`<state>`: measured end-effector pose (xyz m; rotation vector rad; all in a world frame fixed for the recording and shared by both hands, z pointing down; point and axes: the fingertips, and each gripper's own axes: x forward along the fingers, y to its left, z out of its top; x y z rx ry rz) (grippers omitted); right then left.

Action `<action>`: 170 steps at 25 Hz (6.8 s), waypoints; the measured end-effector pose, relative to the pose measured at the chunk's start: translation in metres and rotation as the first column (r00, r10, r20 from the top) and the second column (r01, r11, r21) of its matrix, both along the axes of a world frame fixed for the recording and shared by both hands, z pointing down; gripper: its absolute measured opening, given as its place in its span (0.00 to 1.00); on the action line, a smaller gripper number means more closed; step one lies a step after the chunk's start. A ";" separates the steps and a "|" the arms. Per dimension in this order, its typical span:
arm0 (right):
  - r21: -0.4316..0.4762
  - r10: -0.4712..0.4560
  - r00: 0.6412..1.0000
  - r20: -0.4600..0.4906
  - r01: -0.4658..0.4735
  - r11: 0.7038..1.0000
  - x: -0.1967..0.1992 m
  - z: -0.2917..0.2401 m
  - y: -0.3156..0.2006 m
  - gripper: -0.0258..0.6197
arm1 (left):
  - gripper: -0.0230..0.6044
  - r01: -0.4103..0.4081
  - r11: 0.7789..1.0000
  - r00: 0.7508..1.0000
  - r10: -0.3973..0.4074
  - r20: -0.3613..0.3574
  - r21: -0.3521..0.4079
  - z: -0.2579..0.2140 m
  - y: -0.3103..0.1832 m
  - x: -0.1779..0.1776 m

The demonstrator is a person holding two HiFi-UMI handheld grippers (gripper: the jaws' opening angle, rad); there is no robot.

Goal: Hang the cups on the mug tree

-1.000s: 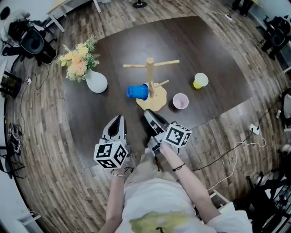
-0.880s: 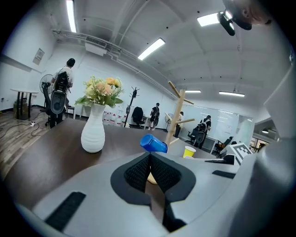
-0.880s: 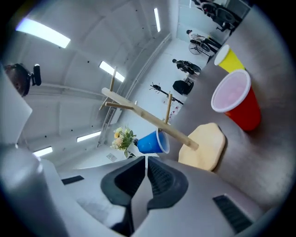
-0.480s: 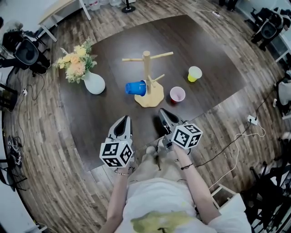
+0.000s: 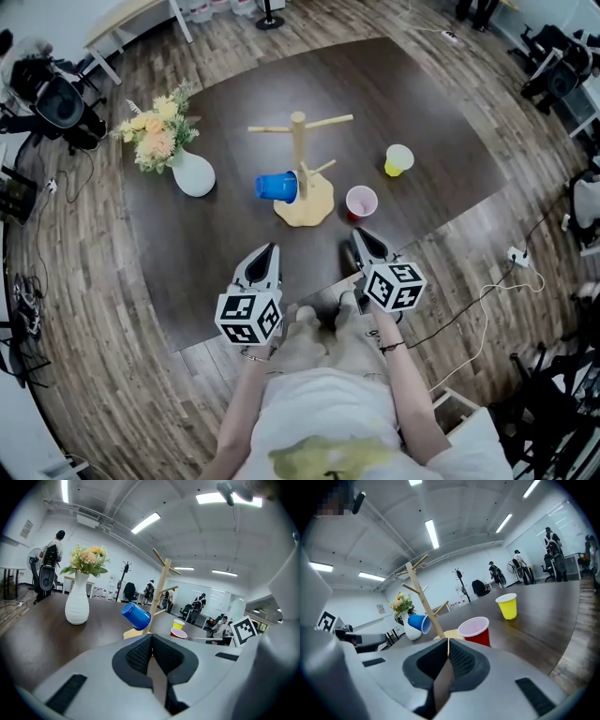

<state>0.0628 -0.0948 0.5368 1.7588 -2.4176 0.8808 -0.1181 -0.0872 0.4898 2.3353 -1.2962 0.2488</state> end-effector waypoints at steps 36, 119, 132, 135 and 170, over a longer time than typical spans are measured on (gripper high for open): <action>0.002 -0.373 0.808 -0.457 0.420 0.908 0.006 0.043 -0.074 0.60 | 0.07 0.223 0.973 0.974 -0.221 0.038 -0.058 0.018 -0.019 0.063; -0.262 -0.127 -0.233 -0.964 0.763 0.591 -0.088 -0.019 -0.121 0.54 | 0.07 0.158 0.987 0.987 -0.158 -0.039 -0.004 -0.002 -0.041 0.024; -0.241 -0.157 -0.183 -0.970 0.782 0.576 -0.095 -0.013 -0.112 0.61 | 0.07 0.158 0.987 0.987 -0.158 -0.036 -0.004 0.000 -0.038 0.020; -0.227 -0.156 -0.167 -0.974 0.786 0.575 -0.094 -0.015 -0.110 0.61 | 0.07 0.151 0.988 0.988 -0.151 -0.034 0.000 0.000 -0.037 0.022; 0.013 -0.389 0.470 -0.793 0.650 0.760 0.031 -0.048 -0.079 0.08 | 0.07 0.198 0.980 0.980 -0.198 -0.016 0.018 -0.017 -0.031 0.123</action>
